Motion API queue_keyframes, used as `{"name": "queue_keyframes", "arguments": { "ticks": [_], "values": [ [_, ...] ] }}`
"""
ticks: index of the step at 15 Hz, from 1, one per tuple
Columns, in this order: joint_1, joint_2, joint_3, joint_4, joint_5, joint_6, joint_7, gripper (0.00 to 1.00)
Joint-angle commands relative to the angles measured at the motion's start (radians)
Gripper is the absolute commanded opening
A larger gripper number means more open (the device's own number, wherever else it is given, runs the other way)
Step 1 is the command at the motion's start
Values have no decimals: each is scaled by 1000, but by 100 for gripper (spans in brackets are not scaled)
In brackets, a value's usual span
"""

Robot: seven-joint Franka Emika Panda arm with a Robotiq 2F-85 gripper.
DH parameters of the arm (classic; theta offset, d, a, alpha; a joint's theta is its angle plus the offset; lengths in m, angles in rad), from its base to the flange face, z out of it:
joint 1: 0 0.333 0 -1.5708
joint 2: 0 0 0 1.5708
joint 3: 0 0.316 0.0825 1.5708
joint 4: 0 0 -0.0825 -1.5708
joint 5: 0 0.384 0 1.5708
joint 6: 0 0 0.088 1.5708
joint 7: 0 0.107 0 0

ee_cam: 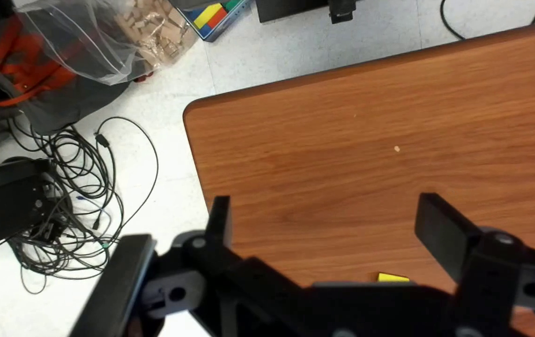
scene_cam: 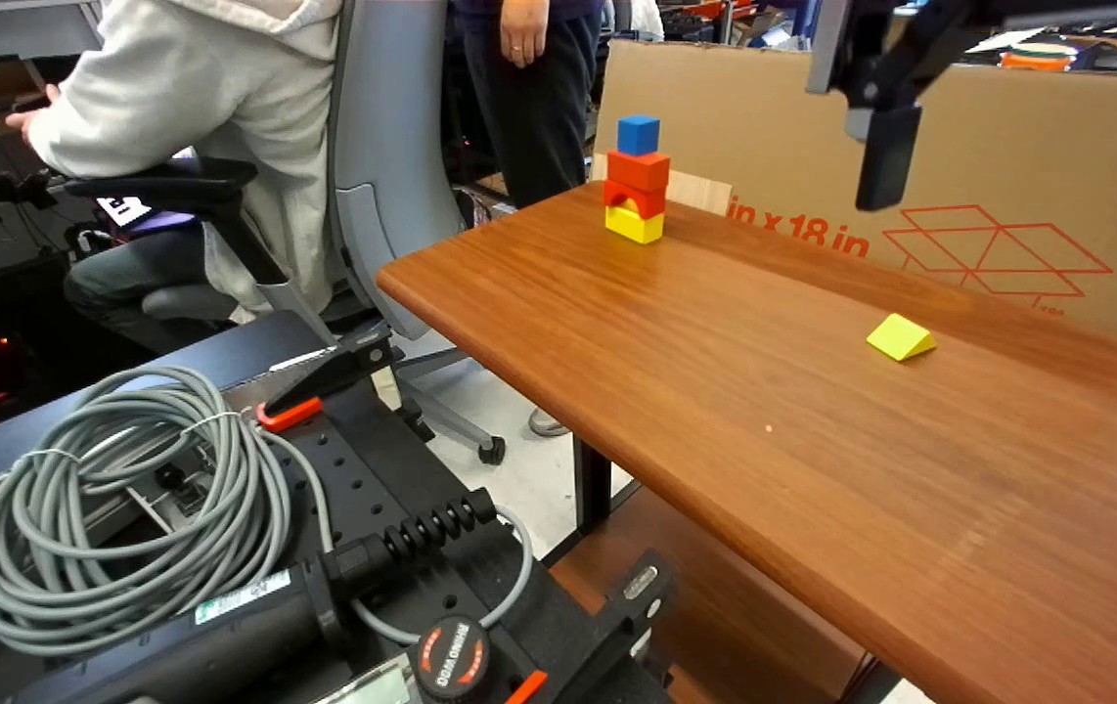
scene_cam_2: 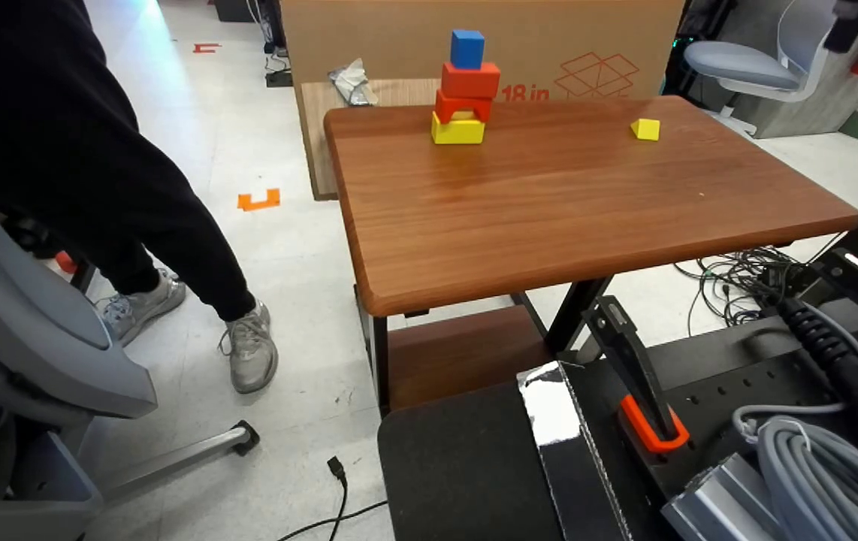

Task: Put the block on the stack

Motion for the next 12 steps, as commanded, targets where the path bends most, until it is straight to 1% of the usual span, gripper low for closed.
{"name": "queue_keyframes", "arguments": {
  "ticks": [1,5,12],
  "values": [
    [14,177,-13,154,56,8,-13,100],
    [34,326,-11,301,96,-17,30,100],
    [105,480,-13,468,133,-19,133,100]
  ]
}}
